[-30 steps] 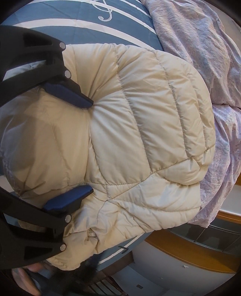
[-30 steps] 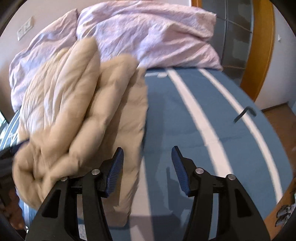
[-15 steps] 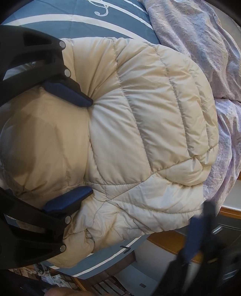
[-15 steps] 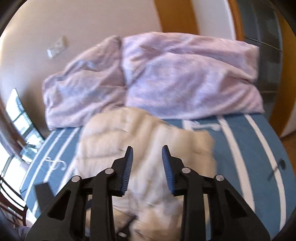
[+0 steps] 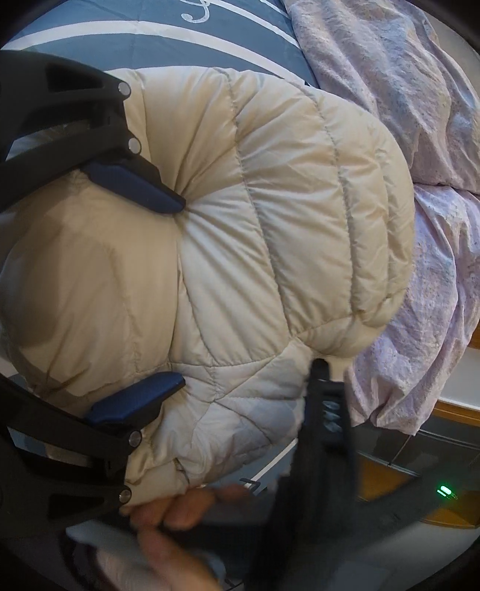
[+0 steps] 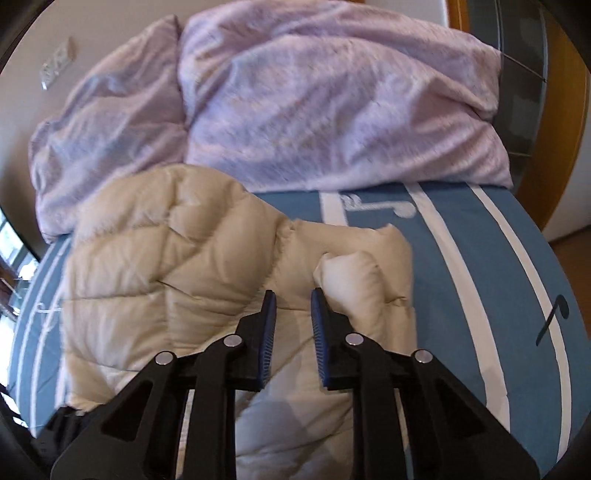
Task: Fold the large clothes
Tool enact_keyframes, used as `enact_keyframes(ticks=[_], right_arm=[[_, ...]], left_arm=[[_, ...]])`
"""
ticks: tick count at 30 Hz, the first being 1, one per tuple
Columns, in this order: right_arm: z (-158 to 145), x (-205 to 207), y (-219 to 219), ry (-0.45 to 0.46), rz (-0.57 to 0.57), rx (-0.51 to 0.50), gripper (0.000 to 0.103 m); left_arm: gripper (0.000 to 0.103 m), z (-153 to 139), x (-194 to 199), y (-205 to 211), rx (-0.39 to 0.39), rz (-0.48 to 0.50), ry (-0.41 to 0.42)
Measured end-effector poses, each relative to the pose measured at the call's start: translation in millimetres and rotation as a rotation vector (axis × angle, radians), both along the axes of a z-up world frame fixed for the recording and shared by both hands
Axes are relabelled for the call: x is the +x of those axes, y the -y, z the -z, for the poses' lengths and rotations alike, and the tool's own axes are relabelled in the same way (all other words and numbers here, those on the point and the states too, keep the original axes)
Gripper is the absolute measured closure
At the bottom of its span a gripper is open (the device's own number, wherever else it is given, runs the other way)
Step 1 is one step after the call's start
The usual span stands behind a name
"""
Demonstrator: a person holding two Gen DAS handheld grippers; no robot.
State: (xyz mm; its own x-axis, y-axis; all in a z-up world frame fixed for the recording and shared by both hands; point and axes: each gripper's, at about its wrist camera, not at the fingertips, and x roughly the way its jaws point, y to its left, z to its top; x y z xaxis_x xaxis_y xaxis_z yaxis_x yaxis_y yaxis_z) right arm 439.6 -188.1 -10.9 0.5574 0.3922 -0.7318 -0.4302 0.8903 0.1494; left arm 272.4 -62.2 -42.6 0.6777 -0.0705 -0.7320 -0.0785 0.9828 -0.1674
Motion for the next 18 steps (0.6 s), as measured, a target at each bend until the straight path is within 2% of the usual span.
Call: enact_keyframes(ticks=[6,9,18], right_arm=[[20.2,6.3,3.8,0.014,-0.002,-0.023,0.086],[26.0,9.7,7.5,0.004,-0.004,0.001,0.086],[34.6,15.9,2.8,0.010,-0.001,-0.022,0.086]], left_arm=[[0.016,0.5,-8.8,-1.4,-0.011,0.026,0.021],[0.016,-0.8,-13.7,2.4,-0.016,0.038,0.029],[0.015,-0.9,-7.2,-0.7,-0.024,0.053,0.039]])
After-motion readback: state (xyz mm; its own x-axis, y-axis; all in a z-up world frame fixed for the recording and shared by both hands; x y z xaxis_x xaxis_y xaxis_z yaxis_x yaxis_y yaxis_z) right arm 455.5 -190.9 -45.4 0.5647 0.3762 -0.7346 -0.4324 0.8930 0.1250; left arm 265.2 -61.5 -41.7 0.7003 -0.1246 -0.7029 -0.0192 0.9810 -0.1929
